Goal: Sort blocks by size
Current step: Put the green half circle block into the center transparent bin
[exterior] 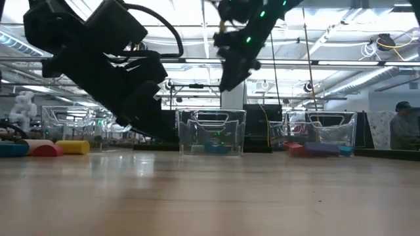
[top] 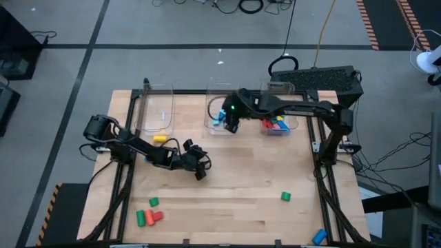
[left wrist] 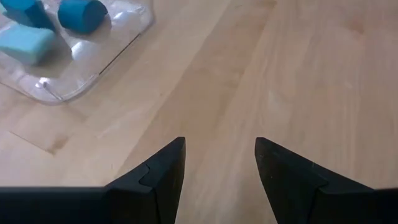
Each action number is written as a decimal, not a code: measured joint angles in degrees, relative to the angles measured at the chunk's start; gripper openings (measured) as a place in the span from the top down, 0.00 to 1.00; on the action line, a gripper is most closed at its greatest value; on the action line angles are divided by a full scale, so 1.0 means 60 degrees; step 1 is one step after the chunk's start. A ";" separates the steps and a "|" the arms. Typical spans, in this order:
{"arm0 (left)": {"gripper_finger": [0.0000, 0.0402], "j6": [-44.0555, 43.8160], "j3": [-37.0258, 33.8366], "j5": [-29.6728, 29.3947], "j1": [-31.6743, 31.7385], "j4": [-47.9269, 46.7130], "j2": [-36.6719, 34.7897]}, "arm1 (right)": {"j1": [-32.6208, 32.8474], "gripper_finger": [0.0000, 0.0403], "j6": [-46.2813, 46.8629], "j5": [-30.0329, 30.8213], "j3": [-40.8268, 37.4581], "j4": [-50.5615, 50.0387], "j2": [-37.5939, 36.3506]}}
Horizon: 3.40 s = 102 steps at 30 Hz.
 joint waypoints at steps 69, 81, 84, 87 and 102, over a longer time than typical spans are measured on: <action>0.51 -0.0733 -0.0004 -0.1171 -0.0703 -0.0326 0.0124 | 0.9581 0.36 0.9654 -0.2624 -0.5429 -0.2382 -0.1036; 0.51 -0.0463 -0.0004 -0.1190 -0.0703 -0.0323 0.0124 | 0.9529 0.60 0.9626 -0.2748 -0.5359 -0.2331 -0.0773; 0.51 -0.0389 -0.0004 -0.1218 -0.0628 -0.0283 0.0124 | 0.9364 0.71 0.9307 -0.2762 -0.5278 -0.2405 -0.0777; 0.51 -0.0393 -0.0004 -0.1226 -0.0472 -0.0231 0.0120 | 0.9036 0.73 0.8621 -0.2580 -0.5092 -0.2426 -0.0773; 0.51 -0.0448 -0.0004 -0.1138 -0.0321 0.0019 0.0120 | 0.5584 0.73 0.1494 -0.1277 -0.2583 -0.2325 -0.0948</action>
